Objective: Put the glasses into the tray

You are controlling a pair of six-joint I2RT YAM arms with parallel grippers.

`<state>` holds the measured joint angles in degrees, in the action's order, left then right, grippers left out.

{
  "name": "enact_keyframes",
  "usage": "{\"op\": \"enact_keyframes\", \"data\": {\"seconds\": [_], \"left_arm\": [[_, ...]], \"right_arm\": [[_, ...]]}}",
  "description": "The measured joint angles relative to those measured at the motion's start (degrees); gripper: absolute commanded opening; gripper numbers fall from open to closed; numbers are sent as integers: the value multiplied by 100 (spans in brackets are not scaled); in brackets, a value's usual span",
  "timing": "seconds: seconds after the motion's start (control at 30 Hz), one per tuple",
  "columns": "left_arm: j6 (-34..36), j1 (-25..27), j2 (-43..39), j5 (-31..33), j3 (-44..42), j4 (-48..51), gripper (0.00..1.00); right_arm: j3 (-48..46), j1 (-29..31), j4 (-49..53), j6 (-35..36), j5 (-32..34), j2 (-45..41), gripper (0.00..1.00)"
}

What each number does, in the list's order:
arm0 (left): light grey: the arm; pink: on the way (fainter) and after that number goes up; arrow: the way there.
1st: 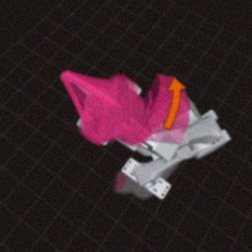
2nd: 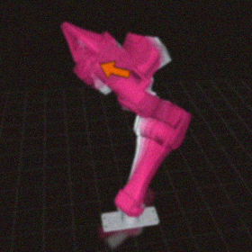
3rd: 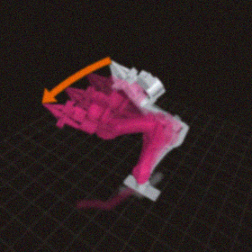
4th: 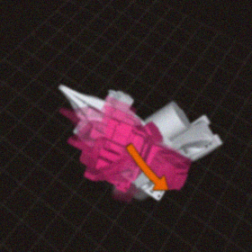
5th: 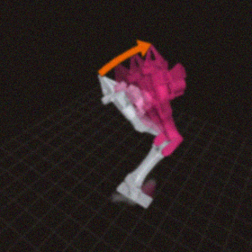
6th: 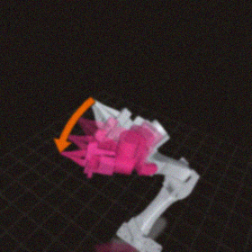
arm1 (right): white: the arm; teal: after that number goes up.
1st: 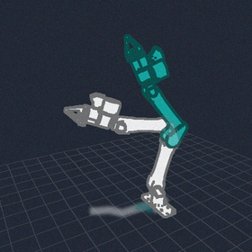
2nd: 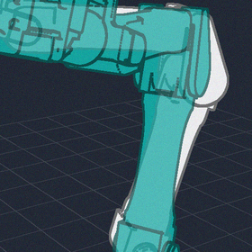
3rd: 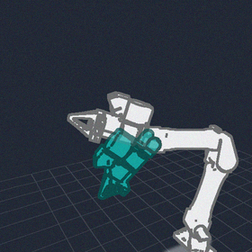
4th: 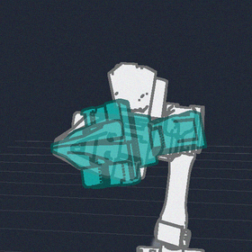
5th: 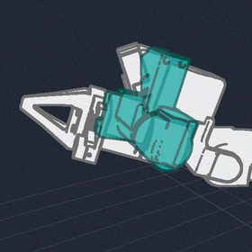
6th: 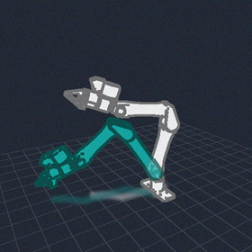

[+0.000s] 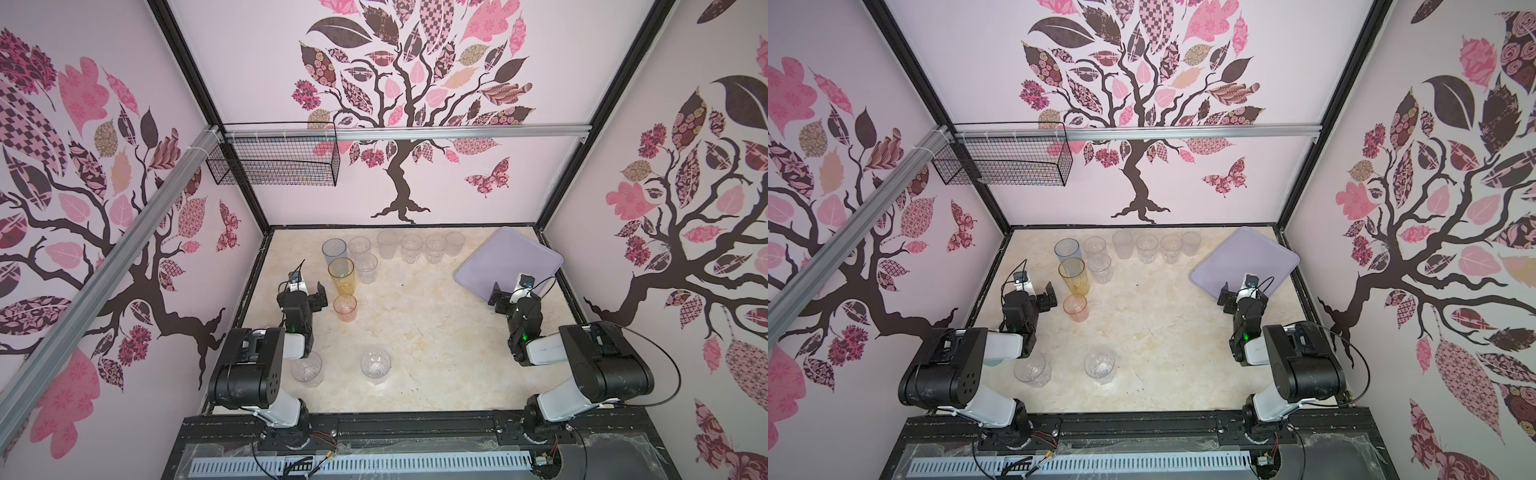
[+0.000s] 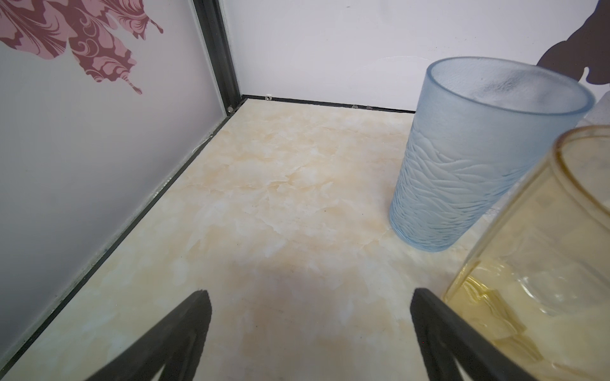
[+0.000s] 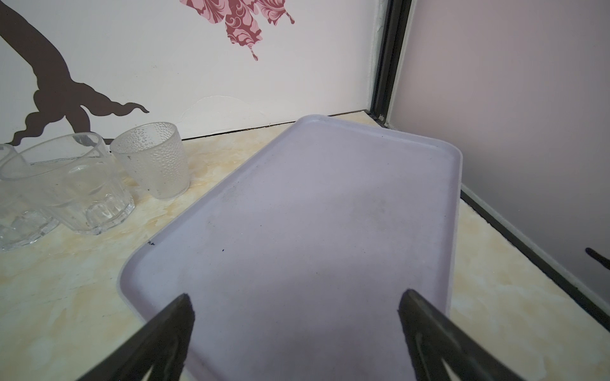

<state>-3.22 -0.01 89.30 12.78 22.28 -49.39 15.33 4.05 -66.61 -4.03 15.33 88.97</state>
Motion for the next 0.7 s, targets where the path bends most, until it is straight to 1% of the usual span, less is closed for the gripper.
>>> {"op": "enact_keyframes", "data": {"seconds": [0.6,0.7], "left_arm": [[2,0,0,-2,0,0,98],[0,-42,0,-87,0,0,98]], "right_arm": [[0,0,0,0,0,0,100],[0,0,0,0,0,0,100]]}}
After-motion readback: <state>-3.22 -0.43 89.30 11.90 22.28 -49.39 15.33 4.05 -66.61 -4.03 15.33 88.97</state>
